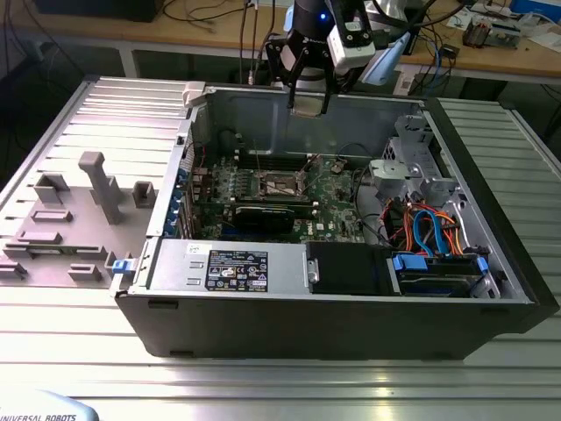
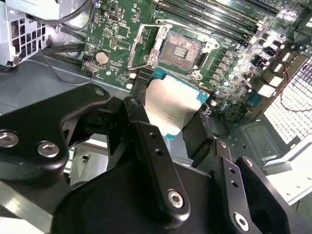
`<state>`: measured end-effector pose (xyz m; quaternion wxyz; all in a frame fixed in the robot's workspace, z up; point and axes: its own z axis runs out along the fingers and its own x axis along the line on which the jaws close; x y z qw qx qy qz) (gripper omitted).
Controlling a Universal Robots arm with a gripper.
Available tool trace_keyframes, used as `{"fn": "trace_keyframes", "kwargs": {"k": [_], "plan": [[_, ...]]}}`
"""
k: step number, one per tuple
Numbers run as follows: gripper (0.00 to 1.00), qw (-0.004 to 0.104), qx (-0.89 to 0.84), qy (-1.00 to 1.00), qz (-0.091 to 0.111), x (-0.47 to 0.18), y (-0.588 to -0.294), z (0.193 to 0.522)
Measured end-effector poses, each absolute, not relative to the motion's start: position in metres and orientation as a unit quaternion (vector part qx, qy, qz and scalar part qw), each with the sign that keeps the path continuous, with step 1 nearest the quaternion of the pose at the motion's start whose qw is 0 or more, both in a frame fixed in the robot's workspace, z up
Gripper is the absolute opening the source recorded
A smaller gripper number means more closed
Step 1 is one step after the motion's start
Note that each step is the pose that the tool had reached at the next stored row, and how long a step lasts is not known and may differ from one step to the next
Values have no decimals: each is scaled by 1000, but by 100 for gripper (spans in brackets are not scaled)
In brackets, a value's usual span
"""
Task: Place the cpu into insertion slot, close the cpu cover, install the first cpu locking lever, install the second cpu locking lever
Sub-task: 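Place the cpu into insertion slot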
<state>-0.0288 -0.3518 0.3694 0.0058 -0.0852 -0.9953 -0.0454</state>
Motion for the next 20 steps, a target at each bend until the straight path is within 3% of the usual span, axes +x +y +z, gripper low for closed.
{"fn": "trace_keyframes", "kwargs": {"k": [20], "plan": [[54,3,-138,-989,-46,-29,-352,369]]}}
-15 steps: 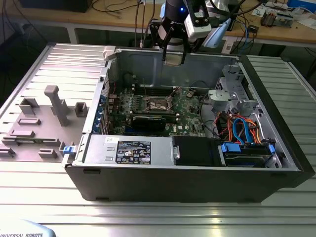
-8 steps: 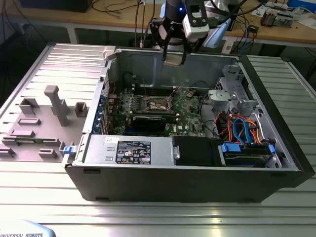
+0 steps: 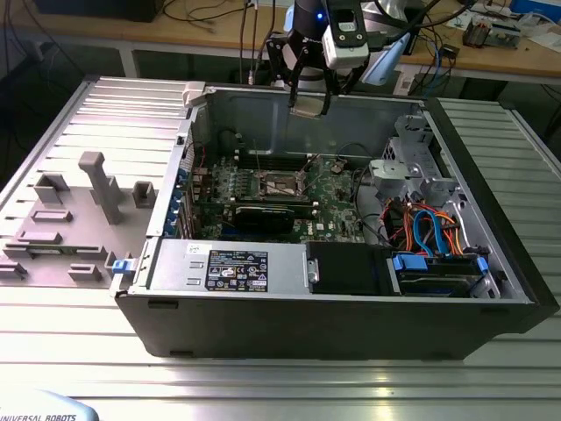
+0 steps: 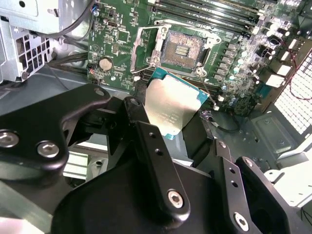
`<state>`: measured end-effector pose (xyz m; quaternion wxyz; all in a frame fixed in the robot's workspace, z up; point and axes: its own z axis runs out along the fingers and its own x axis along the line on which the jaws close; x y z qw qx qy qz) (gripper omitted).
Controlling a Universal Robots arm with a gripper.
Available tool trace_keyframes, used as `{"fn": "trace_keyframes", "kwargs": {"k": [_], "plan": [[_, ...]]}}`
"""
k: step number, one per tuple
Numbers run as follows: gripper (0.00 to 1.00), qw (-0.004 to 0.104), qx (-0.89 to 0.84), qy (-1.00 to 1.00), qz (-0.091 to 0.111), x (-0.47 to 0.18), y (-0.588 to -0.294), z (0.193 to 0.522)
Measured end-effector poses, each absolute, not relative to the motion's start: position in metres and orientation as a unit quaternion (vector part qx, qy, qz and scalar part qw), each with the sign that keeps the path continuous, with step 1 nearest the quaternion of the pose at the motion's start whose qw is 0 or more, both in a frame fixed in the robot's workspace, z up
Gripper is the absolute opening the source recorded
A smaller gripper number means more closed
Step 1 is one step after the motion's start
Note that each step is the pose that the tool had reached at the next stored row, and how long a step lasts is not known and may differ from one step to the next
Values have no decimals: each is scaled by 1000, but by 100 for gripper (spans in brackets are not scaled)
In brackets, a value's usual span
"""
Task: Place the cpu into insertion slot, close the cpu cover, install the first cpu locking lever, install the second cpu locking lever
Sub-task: 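Place the cpu into insertion slot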
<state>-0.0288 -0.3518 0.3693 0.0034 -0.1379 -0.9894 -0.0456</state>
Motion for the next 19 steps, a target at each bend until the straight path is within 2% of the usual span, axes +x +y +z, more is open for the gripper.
{"fn": "trace_keyframes", "kwargs": {"k": [19], "plan": [[54,1,-181,-982,-46,-29,-352,369]]}}
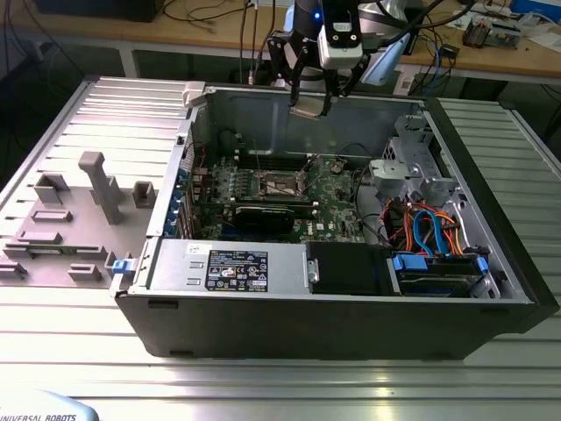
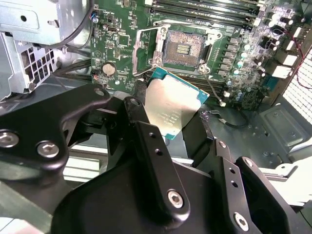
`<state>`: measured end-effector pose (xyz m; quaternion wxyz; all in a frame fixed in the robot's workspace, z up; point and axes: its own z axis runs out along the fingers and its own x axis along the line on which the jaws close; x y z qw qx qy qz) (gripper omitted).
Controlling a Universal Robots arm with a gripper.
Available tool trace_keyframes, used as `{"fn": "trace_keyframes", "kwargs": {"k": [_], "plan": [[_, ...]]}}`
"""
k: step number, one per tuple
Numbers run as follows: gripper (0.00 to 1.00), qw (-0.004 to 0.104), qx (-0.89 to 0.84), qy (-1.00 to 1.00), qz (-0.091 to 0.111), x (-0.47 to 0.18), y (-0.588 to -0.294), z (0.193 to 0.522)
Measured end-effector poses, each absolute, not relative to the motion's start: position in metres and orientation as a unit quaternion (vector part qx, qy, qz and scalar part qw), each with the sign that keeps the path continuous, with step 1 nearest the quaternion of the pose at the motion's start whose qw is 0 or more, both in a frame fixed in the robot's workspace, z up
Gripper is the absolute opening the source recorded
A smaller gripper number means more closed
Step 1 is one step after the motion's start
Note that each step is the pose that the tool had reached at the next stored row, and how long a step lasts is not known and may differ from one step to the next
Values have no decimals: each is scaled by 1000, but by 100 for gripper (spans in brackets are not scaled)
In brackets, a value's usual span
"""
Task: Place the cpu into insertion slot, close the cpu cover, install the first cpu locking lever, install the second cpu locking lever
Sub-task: 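Place the cpu into insertion slot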
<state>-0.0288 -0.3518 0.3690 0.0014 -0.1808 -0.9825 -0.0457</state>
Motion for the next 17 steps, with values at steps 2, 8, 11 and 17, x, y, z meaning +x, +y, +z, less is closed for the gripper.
{"fn": "trace_keyframes", "kwargs": {"k": [2,8,11,17], "plan": [[54,1,-182,-982,-46,-29,-352,369],[54,-1,-222,-974,-46,-29,-352,369],[54,-1,-227,-973,-46,-29,-352,369],[54,-3,-268,-962,-46,-30,-352,368]]}}
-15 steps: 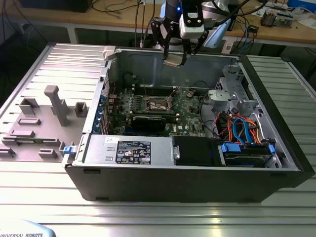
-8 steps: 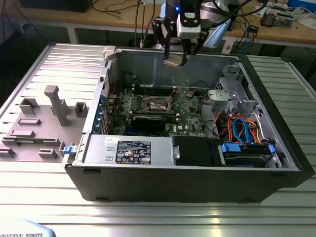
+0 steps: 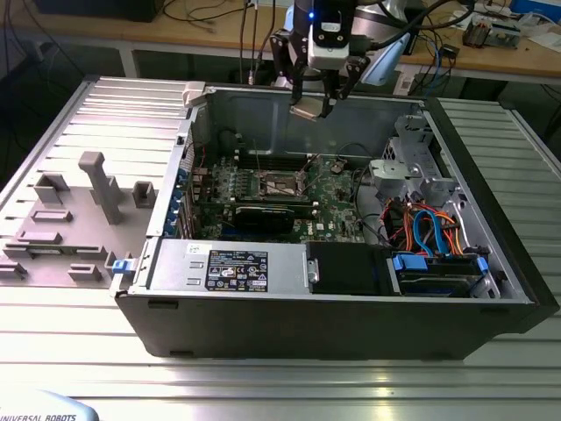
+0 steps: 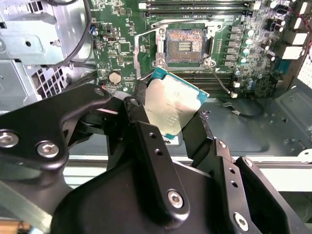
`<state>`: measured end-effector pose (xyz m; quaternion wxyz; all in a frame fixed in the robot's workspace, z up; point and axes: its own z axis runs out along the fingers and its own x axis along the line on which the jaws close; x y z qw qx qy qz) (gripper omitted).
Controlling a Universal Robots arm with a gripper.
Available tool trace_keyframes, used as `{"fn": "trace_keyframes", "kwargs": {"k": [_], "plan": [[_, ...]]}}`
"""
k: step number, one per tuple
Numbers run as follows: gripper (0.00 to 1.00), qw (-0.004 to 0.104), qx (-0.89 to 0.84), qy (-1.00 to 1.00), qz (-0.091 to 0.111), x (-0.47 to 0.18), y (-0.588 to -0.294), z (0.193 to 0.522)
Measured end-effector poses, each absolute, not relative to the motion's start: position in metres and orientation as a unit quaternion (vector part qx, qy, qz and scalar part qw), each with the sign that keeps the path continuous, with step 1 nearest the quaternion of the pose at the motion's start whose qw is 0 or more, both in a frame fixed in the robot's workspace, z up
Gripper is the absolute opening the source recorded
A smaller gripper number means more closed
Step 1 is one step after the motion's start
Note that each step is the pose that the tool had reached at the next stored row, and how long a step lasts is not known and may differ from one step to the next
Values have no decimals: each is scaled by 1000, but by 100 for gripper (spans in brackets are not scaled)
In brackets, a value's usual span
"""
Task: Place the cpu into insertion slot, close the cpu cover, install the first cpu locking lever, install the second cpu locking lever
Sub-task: 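Place the cpu into insertion slot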
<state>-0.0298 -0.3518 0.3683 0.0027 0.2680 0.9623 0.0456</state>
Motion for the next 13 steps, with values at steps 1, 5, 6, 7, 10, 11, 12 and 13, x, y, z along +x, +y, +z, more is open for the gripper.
{"fn": "trace_keyframes", "kwargs": {"k": [1,5,6,7,10,11,12,13], "plan": [[54,3,272,961,46,-30,-352,368],[54,3,285,958,46,-30,-352,368],[54,4,286,957,46,-30,-352,368],[54,4,287,957,46,-30,-352,368],[54,4,287,957,46,-30,-352,368],[54,4,287,957,46,-30,-352,368],[54,4,288,957,46,-30,-352,368],[54,4,288,956,46,-30,-352,368]]}}
